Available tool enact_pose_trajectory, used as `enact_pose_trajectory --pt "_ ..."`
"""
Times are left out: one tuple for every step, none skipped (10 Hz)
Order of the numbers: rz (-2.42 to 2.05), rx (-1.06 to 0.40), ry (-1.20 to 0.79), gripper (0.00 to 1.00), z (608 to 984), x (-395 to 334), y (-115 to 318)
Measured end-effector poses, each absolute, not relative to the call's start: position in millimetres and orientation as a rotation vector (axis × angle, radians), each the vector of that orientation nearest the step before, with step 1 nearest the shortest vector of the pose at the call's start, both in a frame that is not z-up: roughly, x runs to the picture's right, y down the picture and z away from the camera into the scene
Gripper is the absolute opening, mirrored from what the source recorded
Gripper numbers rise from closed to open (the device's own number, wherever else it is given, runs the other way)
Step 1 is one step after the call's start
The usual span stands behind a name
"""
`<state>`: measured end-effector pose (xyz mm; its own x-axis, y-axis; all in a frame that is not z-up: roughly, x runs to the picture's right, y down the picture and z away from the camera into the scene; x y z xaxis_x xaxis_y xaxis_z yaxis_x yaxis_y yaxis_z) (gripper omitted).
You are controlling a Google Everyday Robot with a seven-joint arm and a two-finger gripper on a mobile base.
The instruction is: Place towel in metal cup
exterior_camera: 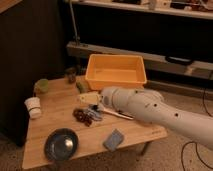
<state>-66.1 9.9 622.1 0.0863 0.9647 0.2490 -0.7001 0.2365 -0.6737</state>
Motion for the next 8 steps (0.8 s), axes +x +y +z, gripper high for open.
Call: enact_pose_trajectory --pt "1.304 -0.434 -0.747 0.79 623 -65 10" --pt "1.307 -0.432 -0.746 0.79 623 -63 10" --pt "1.304 -0.434 -0.748 0.79 622 -65 10" --pt "1.304 -0.434 -0.746 0.79 623 -65 9" --pt "1.302 -0.435 -0.740 0.79 624 -64 9" --pt "1.233 -0.461 -0.700 0.79 637 -70 5" --pt "1.173 -0.503 -0.655 0.79 649 -77 3" --pt "1.102 -0.558 -0.602 0.79 663 -87 7"
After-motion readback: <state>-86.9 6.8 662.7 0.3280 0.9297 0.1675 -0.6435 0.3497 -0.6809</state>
